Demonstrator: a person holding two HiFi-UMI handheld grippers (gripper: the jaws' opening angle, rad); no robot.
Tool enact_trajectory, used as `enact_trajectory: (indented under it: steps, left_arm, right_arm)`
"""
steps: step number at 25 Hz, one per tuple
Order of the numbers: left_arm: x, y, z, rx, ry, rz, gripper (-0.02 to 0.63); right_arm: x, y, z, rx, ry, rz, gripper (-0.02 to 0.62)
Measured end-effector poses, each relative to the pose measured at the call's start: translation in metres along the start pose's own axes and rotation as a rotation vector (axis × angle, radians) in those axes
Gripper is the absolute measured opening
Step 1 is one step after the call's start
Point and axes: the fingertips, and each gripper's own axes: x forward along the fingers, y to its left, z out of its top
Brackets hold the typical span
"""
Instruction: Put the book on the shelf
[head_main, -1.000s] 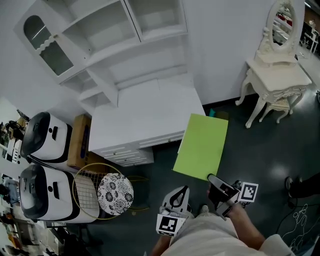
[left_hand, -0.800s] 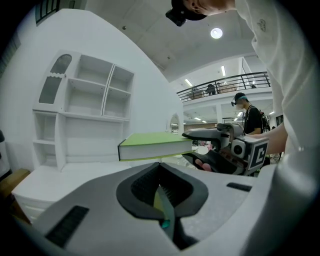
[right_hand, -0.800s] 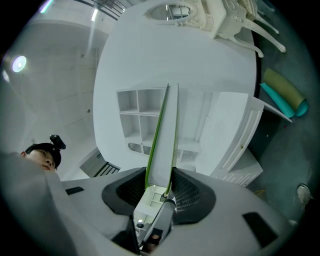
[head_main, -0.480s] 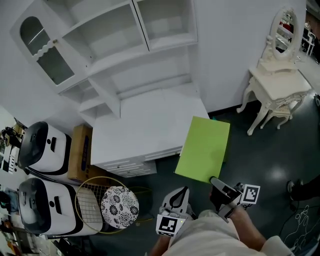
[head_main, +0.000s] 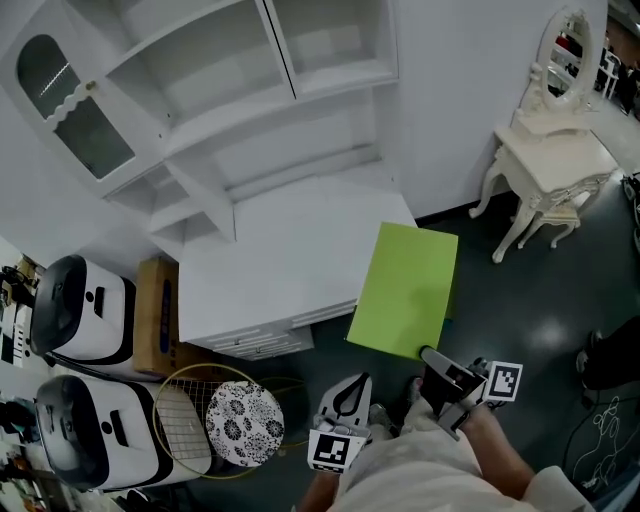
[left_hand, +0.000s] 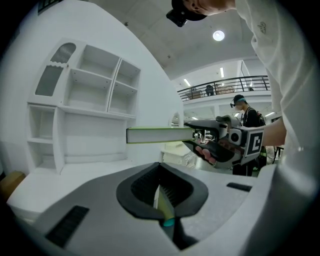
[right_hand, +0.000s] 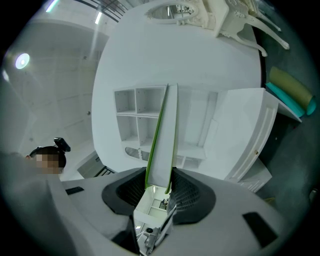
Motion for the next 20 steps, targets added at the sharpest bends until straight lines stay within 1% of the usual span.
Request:
enact_trajectory:
  steps: [1, 6, 9, 11, 13, 17, 20]
  left_arm:
    - [0.004, 0.000, -0.001, -0.001, 0.010, -0.004, 0.003]
    - [0.032, 0.005, 0.003, 0.015, -0.007, -0.003, 0.003]
    - [0.050, 0.012, 0.010, 0.004, -0.023, 0.020, 0.003]
    - [0.064, 0.016, 0.015, -0.005, -0.002, 0.028, 0.003]
    - [0.080, 0.020, 0.021, 0.004, -0.003, 0.035, 0.003]
    - [0.113, 0.034, 0.039, 0.022, -0.045, 0.061, 0.003]
    - [0.133, 0.040, 0.046, 0.027, -0.028, 0.081, 0.003]
  right_arm:
    - [0.002, -0.002, 0.003, 0.002, 0.003, -0.001, 0.163]
    - [0.013, -0.013, 0.028, 0.011, 0.013, 0.007, 0.163]
    - [0.026, -0.021, 0.044, 0.015, 0.027, 0.017, 0.163]
    - [0.034, -0.025, 0.057, 0.019, 0.039, 0.026, 0.163]
    - [0.042, -0.027, 0.069, 0.032, 0.047, 0.038, 0.163]
    - [0.055, -0.033, 0.094, 0.055, 0.071, 0.045, 0.163]
    - [0.062, -0.038, 0.111, 0.069, 0.092, 0.048, 0.163]
